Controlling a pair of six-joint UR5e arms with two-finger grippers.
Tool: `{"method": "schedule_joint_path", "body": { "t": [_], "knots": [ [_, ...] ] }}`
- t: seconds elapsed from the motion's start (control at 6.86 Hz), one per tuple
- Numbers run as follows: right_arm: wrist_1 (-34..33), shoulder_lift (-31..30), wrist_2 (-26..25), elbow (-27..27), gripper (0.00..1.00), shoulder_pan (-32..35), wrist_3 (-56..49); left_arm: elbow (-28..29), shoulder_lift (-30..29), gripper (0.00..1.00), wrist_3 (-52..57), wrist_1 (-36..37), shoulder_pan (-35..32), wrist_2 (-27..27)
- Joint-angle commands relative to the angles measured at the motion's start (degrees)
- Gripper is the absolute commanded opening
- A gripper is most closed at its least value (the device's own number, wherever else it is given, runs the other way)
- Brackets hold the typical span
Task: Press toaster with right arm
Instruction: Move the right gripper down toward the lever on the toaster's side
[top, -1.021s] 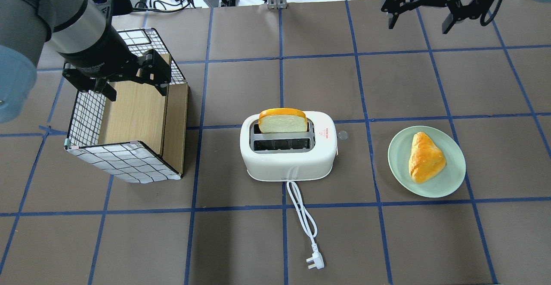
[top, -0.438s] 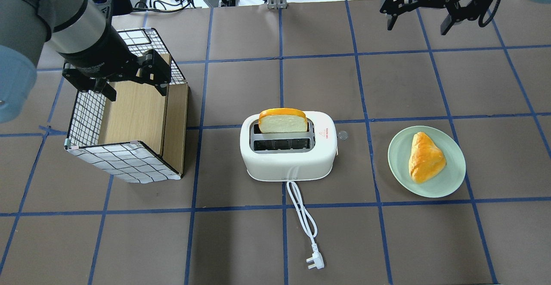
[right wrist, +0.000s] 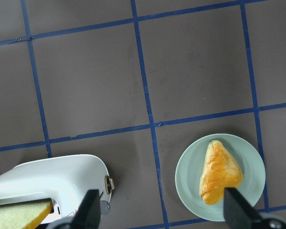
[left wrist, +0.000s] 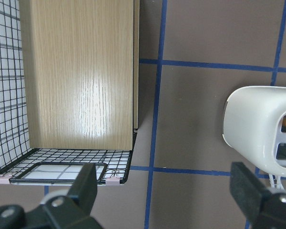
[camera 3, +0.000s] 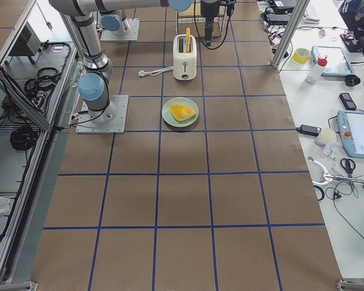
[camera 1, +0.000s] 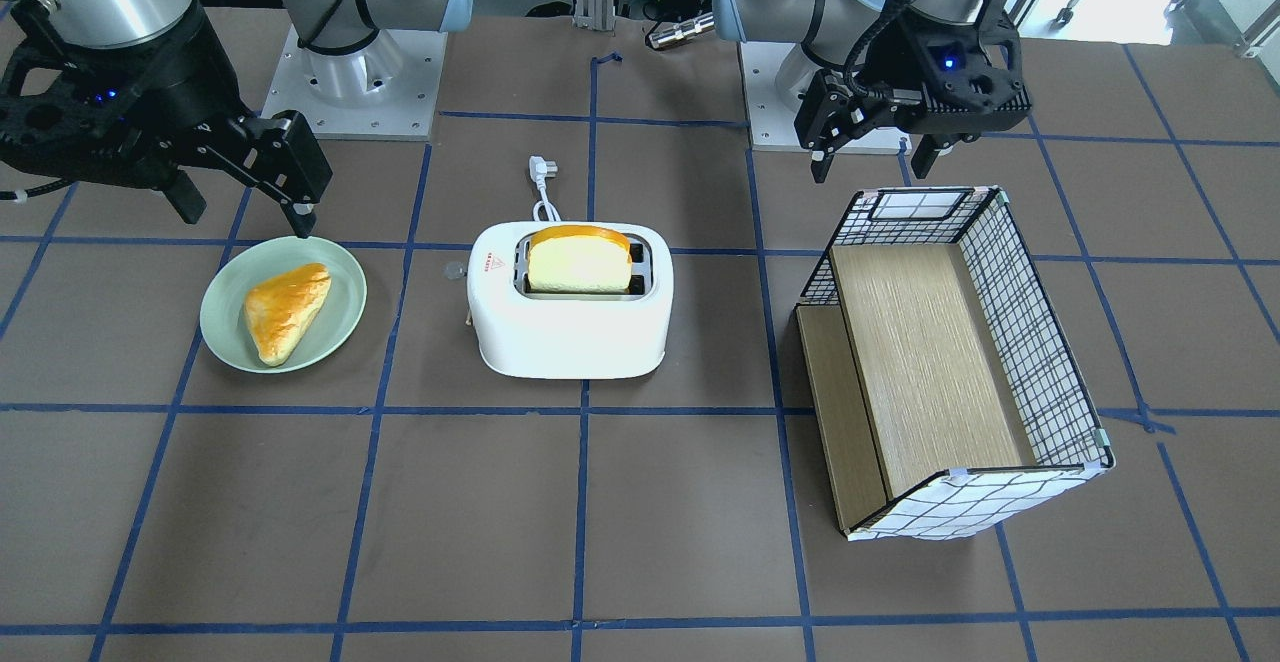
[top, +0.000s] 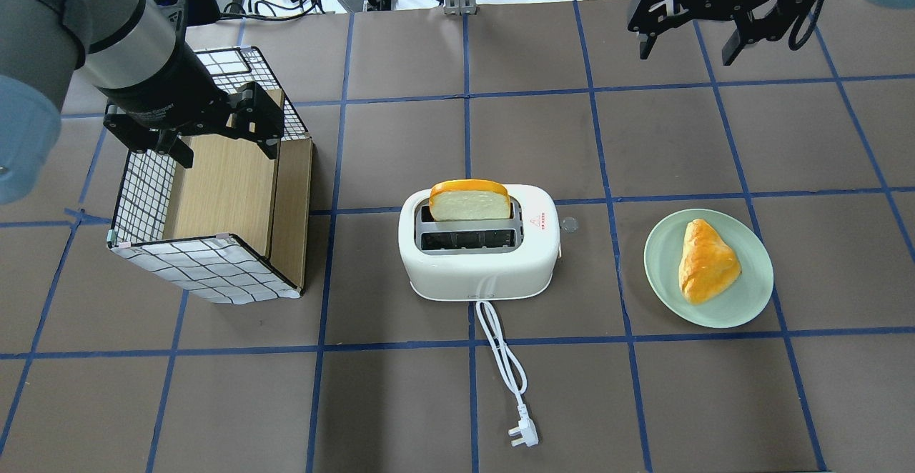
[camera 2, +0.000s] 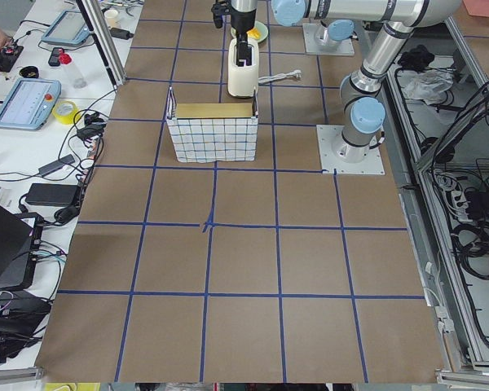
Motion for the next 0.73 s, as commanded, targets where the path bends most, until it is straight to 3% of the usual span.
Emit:
{"method": "schedule_joint_path", "body": {
  "t": [0.0,0.44,0.58],
  "knots": [
    [4.29,0.07,2.06,0.05,0.0,0.01,-0.14,0.0,0.0,1.0,0.0,0.0,0.0,0.08],
    [3.8,0.25,3.05,8.81,0.0,1.4,-1.54,0.0,0.0,1.0,0.0,0.0,0.0,-0.01],
    [-0.03,0.77,7.14,11.89,0.0,2.19,-1.89,0.0,0.0,1.0,0.0,0.0,0.0,-0.01]
  ]
}}
